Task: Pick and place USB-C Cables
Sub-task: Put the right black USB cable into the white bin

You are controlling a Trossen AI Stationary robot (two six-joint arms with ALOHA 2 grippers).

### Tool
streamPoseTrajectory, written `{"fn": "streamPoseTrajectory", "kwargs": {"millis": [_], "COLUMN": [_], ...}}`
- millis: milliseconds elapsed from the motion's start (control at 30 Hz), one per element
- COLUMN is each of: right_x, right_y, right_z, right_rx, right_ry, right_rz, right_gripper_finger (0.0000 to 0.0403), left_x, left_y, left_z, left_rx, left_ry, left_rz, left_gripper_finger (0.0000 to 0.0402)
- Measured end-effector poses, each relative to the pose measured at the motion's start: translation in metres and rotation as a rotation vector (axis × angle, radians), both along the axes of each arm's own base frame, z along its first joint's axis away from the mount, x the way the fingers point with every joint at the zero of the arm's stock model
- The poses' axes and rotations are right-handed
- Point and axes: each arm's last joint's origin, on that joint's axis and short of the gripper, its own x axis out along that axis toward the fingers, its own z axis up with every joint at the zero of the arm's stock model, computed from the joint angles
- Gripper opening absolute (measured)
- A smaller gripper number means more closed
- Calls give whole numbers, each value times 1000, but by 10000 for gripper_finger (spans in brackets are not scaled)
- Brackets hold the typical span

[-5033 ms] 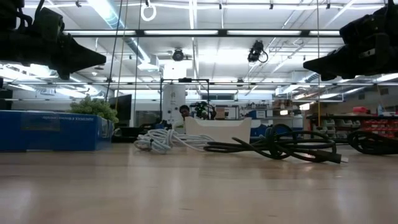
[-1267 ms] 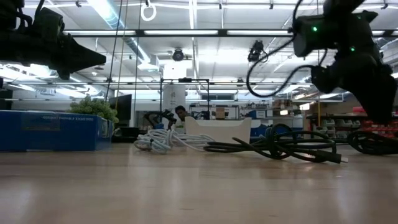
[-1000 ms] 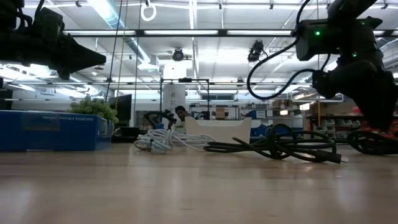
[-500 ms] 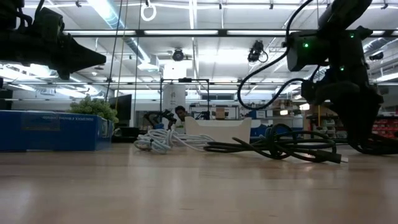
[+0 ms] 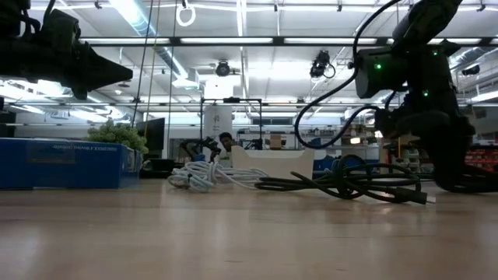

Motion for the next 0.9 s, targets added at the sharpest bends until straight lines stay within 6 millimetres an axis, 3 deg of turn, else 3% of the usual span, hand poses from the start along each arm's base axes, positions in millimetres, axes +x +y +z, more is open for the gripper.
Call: {"fn": "streamPoseTrajectory", "kwargs": {"millis": [133, 267, 400, 567, 900], "right_x": [1, 5, 18, 34, 74], "right_y": [0, 0, -1, -15, -68], "right_z": [0, 5, 23, 63, 163], "right_rx": [11, 31, 22, -50, -266], "right_ry": [-13, -35, -92, -140, -258], "right_rz": [4, 26, 84, 216, 388], "right_gripper_finger": [28, 27, 27, 27, 27], "left_x": [0, 0, 0, 0, 0], "left_y": [0, 0, 0, 0, 0], "left_z": [0, 0, 0, 0, 0], "left_rx": [0, 0, 0, 0, 0], "left_ry": [0, 0, 0, 0, 0], "left_rz": [0, 0, 0, 0, 0], "left_gripper_finger": [43, 43, 43, 43, 43]}}
